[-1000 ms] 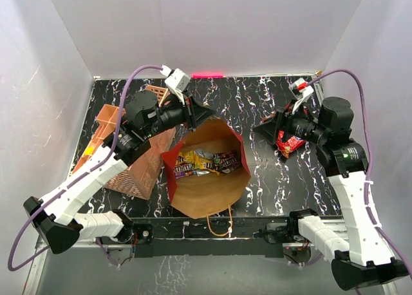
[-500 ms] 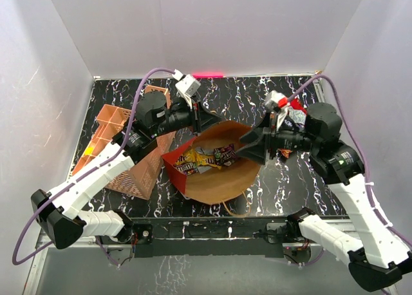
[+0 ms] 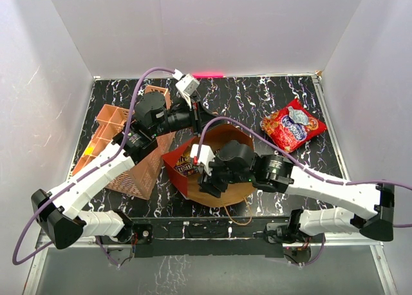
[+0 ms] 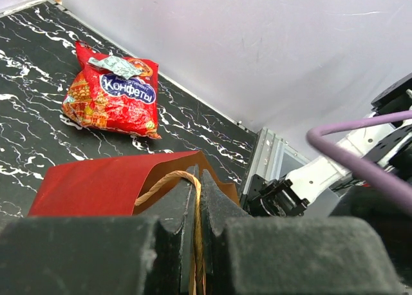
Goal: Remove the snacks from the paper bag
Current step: Take out the snack from the paper bag.
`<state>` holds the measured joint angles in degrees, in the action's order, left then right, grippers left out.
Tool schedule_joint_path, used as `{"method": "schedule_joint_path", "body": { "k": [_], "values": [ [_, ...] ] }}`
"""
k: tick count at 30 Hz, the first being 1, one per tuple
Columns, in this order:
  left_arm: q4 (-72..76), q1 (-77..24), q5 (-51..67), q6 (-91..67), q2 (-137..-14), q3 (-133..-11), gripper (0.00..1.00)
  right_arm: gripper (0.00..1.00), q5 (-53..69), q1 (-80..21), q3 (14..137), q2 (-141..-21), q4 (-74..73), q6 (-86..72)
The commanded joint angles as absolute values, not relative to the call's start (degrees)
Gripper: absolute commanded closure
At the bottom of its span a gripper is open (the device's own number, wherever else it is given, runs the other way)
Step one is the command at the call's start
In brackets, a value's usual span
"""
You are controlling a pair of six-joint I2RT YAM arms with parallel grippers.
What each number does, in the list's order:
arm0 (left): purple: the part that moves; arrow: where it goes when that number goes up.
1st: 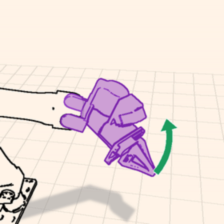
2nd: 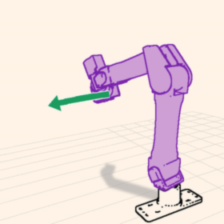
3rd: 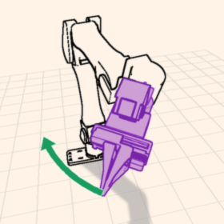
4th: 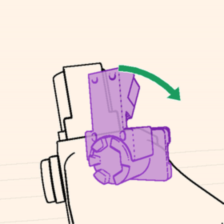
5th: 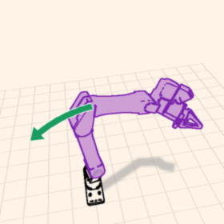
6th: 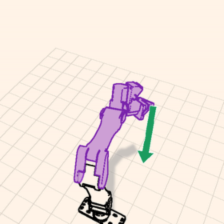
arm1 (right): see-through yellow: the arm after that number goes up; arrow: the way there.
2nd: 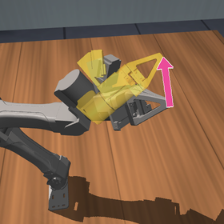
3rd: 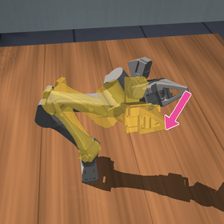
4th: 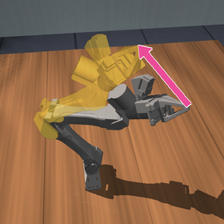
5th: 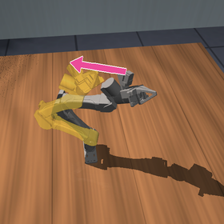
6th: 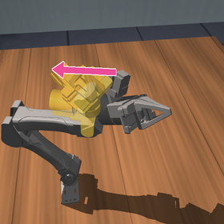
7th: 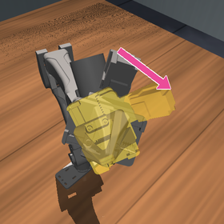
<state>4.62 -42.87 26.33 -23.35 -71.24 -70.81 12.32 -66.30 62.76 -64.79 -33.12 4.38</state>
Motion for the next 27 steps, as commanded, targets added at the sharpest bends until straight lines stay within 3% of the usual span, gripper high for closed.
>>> {"method": "schedule_joint_path", "body": {
  "k": [1, 5, 8, 12, 18, 21, 27],
  "values": [
    [9.30, -43.07, 29.00, -25.12, -68.33, -71.07, 1.00, 0.49, -3.15, -66.09, 61.25, -64.18, -30.57, 12.38],
    [11.25, -43.07, 29.65, -26.19, -67.11, -69.53, 1.00, 0.54, -6.41, -66.08, 55.46, -60.51, -27.83, 19.89],
    [12.24, -43.07, 29.97, -26.79, -66.73, -68.86, 1.00, 0.55, -2.14, -66.09, 51.02, -58.67, -28.93, 30.28],
    [12.36, -43.07, 29.13, -27.26, -66.46, -68.37, 1.00, 0.59, -7.35, -66.01, 45.48, -57.13, -22.35, 37.46],
    [14.19, -43.07, 28.89, -28.47, -65.60, -66.92, 1.00, 0.54, -15.61, -65.26, 42.54, -64.04, -15.13, 43.15],
    [14.46, -43.07, 29.00, -28.64, -65.17, -66.76, 1.00, 0.54, -14.64, -62.93, 42.29, -66.47, -11.19, 44.27],
    [14.87, -43.07, 28.85, -28.83, -64.41, -66.53, 1.00, 0.43, -9.54, -56.54, 42.74, -71.73, -6.74, 44.03]
  ]
}}
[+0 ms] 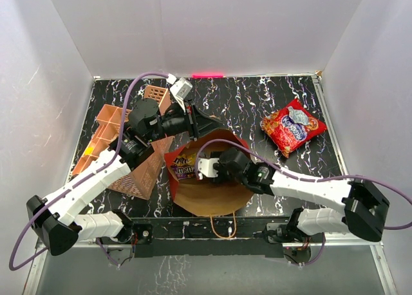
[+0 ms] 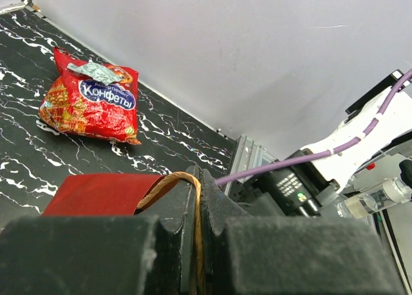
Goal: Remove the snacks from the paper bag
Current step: Take out the snack from the paper bag.
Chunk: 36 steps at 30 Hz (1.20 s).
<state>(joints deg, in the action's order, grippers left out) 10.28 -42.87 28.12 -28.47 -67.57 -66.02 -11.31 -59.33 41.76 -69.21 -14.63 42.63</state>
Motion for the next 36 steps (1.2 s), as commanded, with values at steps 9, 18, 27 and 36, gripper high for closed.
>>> {"method": "schedule_joint_path", "body": {
  "k": [9, 18, 27, 36],
  "values": [
    [15.62, -43.07, 28.89, -28.63, -64.16, -66.47, 1.00, 0.31, -5.82, -51.55, 45.41, -80.54, -4.37, 45.69],
    [15.74, -43.07, 28.90, -28.65, -63.61, -65.19, 1.00, 0.49, 1.37, -49.23, 46.43, -86.01, -0.54, 45.42],
    [13.70, -43.07, 26.98, -27.53, -62.75, -63.96, 1.00, 0.86, 4.31, -49.11, 45.57, -81.58, -3.25, 44.37],
    [12.26, -43.07, 24.88, -26.79, -62.70, -64.02, 1.00, 0.93, 12.36, -49.22, 43.41, -69.53, -7.01, 39.40]
  ]
}}
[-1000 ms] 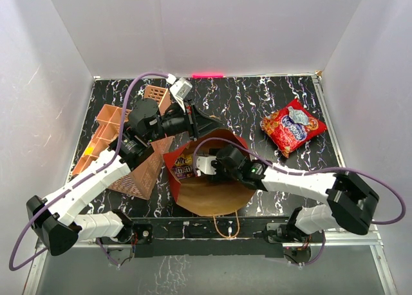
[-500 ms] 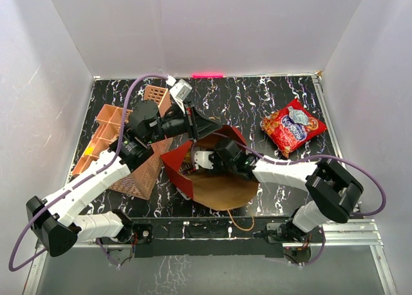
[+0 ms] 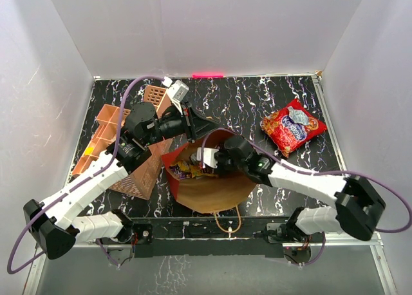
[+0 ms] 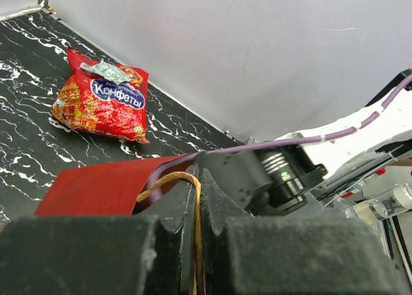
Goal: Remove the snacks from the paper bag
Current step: Take out the snack from the paper bag.
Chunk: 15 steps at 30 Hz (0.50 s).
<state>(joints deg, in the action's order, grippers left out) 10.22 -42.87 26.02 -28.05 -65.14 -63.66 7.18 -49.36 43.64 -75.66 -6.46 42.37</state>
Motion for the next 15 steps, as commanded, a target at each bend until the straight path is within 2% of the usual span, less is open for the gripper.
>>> {"method": "schedule_joint_path", "body": {
  "k": [1, 8, 15],
  "values": [
    [11.90, -43.07, 24.60, -26.62, -62.67, -64.13, 1.00, 0.93, 13.64, -49.22, 43.37, -67.98, -8.30, 38.77],
    [10.52, -43.07, 22.21, -26.28, -62.75, -64.25, 1.00, 0.93, 25.32, -49.17, 46.62, -55.41, -19.61, 29.82],
    [8.75, -43.06, 21.24, -25.82, -63.43, -65.05, 1.00, 0.93, 22.65, -49.22, 52.31, -41.62, -18.76, 8.70]
  ]
}}
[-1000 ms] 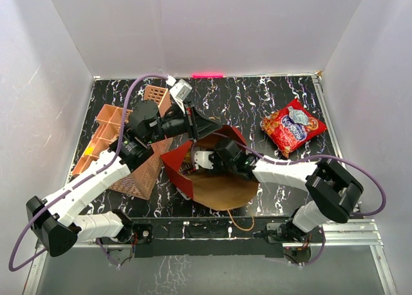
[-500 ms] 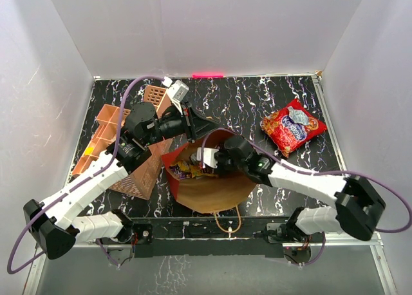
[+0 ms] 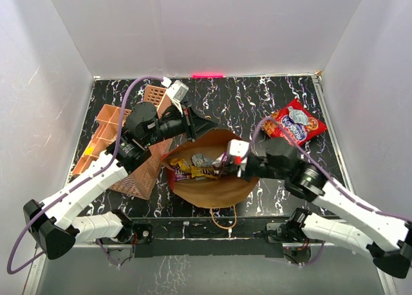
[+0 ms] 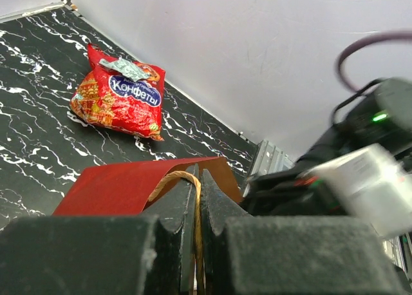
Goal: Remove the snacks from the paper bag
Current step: Take out the snack from the paper bag.
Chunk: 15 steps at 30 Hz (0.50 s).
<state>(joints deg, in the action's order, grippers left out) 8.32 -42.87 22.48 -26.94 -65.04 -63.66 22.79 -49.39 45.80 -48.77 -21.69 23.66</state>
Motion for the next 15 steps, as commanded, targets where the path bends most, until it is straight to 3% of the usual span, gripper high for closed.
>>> {"method": "schedule_joint_path", "body": {
  "k": [1, 8, 15],
  "values": [
    [8.33, -43.07, 20.95, -25.64, -63.52, -65.26, 1.00, 0.93, 21.72, -49.20, 53.34, -40.30, -18.34, 6.12],
    [6.16, -43.07, 19.15, -24.24, -64.02, -66.39, 1.00, 0.93, 7.00, -49.22, 62.80, -36.94, -18.77, -8.20],
    [4.70, -43.07, 18.36, -23.92, -64.50, -67.19, 1.00, 0.93, -27.87, -49.20, 78.07, -46.11, -33.14, -8.55]
  ]
}}
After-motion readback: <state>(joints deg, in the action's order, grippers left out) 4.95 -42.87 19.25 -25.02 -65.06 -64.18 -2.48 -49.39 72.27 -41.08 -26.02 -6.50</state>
